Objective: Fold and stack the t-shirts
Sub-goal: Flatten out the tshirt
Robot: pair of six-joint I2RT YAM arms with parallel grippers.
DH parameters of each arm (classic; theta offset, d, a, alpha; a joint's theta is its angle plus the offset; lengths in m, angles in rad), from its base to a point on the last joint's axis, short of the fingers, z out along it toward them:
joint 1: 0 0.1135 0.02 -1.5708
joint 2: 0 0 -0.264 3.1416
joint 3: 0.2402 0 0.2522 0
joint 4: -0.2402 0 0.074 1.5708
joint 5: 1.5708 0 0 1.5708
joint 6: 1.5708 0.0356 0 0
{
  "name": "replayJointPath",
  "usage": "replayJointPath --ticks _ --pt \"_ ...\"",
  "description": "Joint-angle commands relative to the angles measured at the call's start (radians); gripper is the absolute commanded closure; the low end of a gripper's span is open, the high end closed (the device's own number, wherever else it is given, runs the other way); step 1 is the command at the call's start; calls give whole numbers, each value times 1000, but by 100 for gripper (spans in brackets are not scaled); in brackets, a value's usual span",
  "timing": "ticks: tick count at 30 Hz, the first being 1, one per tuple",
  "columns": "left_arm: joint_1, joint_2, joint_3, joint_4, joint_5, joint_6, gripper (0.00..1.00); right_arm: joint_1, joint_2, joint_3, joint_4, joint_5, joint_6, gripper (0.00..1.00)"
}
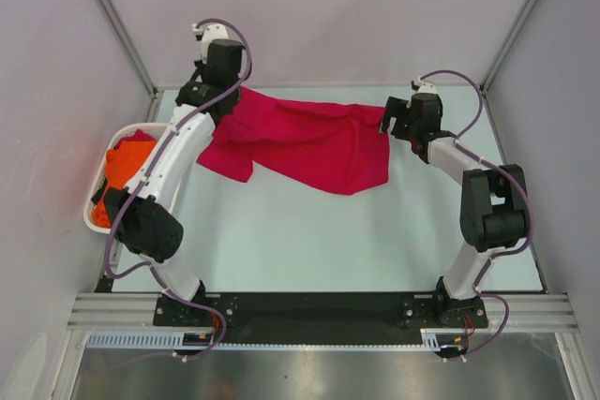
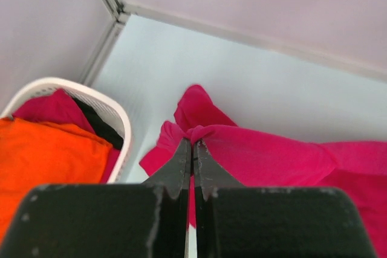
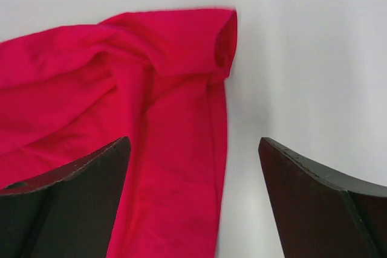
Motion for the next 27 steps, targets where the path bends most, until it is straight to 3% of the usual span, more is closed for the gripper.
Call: replayJointPath --ticks 1,5,13,18,27 --pt "39 11 192 9 12 62 100 7 53 60 -35 -100 40 8" --pt "45 71 260 -33 23 75 100 -1 113 104 -58 -133 53 11" --pt "45 100 204 -29 43 54 100 -10 260 216 -12 -206 79 14" --pt "45 115 184 -26 50 51 100 -3 324 305 -30 -145 81 33" --pt "45 137 156 -19 52 49 100 -18 451 440 4 -220 125 32"
